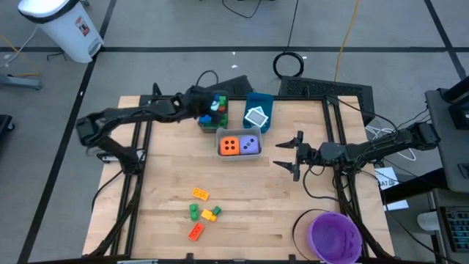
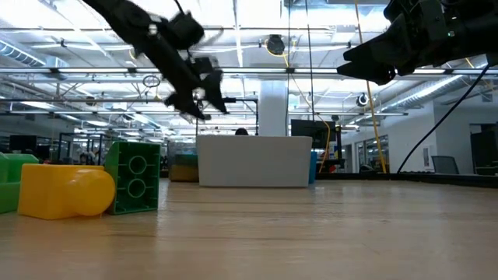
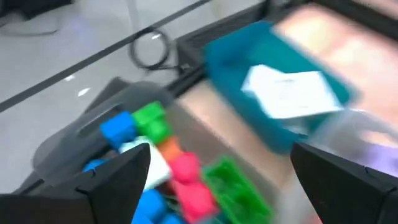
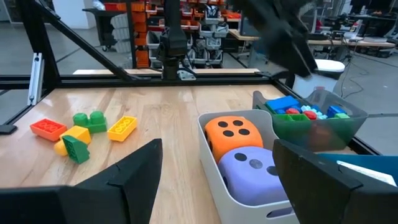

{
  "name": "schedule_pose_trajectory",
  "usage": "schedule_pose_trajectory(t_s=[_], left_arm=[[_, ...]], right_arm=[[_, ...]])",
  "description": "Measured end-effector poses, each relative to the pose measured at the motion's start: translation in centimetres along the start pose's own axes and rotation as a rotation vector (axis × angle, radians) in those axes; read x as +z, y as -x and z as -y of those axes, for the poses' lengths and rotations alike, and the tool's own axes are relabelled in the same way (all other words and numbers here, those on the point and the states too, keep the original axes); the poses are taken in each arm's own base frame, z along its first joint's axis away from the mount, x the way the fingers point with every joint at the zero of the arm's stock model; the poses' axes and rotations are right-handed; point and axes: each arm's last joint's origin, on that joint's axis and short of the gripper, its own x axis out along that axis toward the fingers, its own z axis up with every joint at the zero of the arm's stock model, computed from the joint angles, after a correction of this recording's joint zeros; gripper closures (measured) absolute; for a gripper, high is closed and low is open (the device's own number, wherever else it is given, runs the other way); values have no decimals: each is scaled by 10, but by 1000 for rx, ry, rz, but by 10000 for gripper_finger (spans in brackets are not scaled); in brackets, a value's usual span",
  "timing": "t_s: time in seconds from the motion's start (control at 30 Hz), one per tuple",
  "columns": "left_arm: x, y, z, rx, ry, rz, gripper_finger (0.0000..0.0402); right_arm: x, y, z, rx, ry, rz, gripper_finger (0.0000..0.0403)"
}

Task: Pick & Place Toys
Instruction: Put the dark yellow game piece into the black bin

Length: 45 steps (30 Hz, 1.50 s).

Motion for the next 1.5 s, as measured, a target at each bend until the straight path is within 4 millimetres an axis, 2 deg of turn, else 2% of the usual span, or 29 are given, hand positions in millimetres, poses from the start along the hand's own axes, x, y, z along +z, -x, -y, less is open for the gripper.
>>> schedule_pose_trajectory(t_s=[0.13, 0.3, 0.43, 0.57, 0.67, 0.77, 0.87, 1.0, 1.23, 1.33, 1.5], left_arm=[[1, 51, 23, -129, -52, -24, 18], [-18, 103, 61, -284, -111, -105, 35], [-47, 128, 94, -389, -201, -235, 41], [-81, 142, 124, -429, -300, -374, 37], [-105, 146, 145, -429, -294, -465, 35], [-130, 146, 157, -361, -373, -552, 40], [-153, 140, 164, -263, -468, -601, 48], [-174, 124, 175, -231, -529, -665, 59], [-200, 99, 184, -231, -702, -715, 78], [-208, 91, 185, -214, -725, -738, 85], [-209, 84, 186, -198, -699, -748, 94]], right_arm=[[0, 0, 0, 0, 0, 0, 124], [0, 0, 0, 0, 0, 0, 124], [0, 0, 0, 0, -1, 0, 124], [0, 0, 0, 1, -12, 0, 124], [0, 0, 0, 0, -19, 0, 124], [0, 0, 0, 1, -19, 0, 124], [0, 0, 0, 1, -20, 0, 124], [0, 0, 0, 1, -26, 0, 124], [0, 0, 0, 1, -27, 0, 124], [0, 0, 0, 1, -27, 0, 124], [0, 0, 0, 1, -26, -1, 124]])
